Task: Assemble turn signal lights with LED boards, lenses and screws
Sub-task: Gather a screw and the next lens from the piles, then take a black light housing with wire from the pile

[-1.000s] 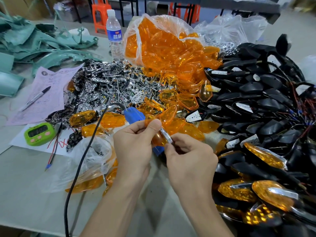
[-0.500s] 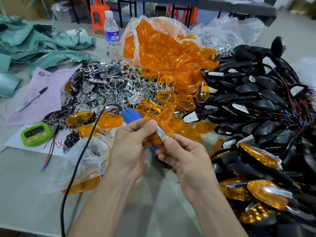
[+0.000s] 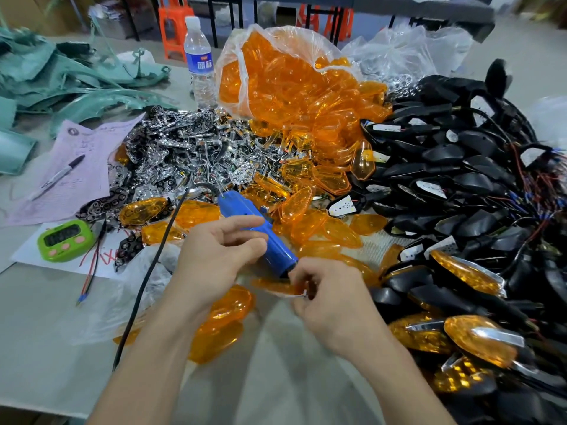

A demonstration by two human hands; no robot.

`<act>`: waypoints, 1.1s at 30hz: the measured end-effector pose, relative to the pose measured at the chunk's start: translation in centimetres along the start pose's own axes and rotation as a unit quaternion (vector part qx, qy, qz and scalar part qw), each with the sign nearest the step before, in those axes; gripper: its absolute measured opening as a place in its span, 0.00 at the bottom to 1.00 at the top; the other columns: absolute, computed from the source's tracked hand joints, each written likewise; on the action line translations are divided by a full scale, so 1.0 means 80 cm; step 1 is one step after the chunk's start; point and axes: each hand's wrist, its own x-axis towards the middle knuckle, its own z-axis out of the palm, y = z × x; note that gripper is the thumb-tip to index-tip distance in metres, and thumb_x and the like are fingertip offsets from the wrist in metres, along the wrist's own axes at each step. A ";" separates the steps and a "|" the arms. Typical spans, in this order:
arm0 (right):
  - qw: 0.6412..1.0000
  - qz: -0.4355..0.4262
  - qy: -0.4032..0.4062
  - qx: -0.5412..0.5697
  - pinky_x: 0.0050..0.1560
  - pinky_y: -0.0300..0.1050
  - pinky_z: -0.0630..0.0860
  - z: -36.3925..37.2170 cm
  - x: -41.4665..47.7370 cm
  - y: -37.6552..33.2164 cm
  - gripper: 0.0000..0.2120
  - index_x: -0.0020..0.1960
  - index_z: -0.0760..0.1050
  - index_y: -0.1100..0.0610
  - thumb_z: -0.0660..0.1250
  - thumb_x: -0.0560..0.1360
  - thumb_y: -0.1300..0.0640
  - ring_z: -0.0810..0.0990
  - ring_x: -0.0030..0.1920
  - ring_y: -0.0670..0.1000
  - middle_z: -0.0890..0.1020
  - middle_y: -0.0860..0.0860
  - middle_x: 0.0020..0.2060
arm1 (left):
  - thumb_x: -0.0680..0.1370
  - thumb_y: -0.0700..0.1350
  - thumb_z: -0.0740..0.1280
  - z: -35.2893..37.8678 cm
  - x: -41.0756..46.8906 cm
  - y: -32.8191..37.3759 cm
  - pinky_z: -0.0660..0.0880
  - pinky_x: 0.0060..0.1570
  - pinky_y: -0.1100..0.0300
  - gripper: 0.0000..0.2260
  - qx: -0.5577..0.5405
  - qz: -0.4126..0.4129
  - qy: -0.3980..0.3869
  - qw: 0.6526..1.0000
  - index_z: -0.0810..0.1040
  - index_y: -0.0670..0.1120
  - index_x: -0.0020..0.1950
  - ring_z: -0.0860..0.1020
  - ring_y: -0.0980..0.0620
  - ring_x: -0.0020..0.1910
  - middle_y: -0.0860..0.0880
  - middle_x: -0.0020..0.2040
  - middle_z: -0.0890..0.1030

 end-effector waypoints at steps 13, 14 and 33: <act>0.936 -0.003 0.015 -0.352 0.48 0.51 0.82 -0.096 0.130 0.006 0.15 0.62 0.80 0.55 0.64 0.79 0.65 0.82 0.49 0.55 0.82 0.54 0.51 | 0.77 0.36 0.74 0.006 -0.001 0.001 0.85 0.45 0.56 0.09 0.020 0.008 0.057 0.998 0.87 0.50 0.46 0.87 0.49 0.42 0.49 0.40 0.88; 0.926 -0.005 0.001 -0.379 0.52 0.53 0.81 -0.099 0.150 0.016 0.18 0.66 0.78 0.56 0.64 0.78 0.66 0.81 0.54 0.58 0.82 0.56 0.56 | 0.77 0.36 0.73 0.010 0.000 0.004 0.85 0.46 0.56 0.09 0.013 0.010 0.055 0.998 0.87 0.50 0.45 0.87 0.48 0.42 0.48 0.40 0.88; 0.932 -0.167 0.167 -0.276 0.51 0.51 0.81 -0.145 0.165 -0.047 0.12 0.54 0.87 0.49 0.74 0.76 0.42 0.85 0.50 0.58 0.88 0.51 0.49 | 0.79 0.37 0.73 0.030 0.020 0.027 0.84 0.45 0.61 0.08 -0.058 0.041 0.029 0.997 0.87 0.49 0.52 0.87 0.49 0.46 0.50 0.44 0.88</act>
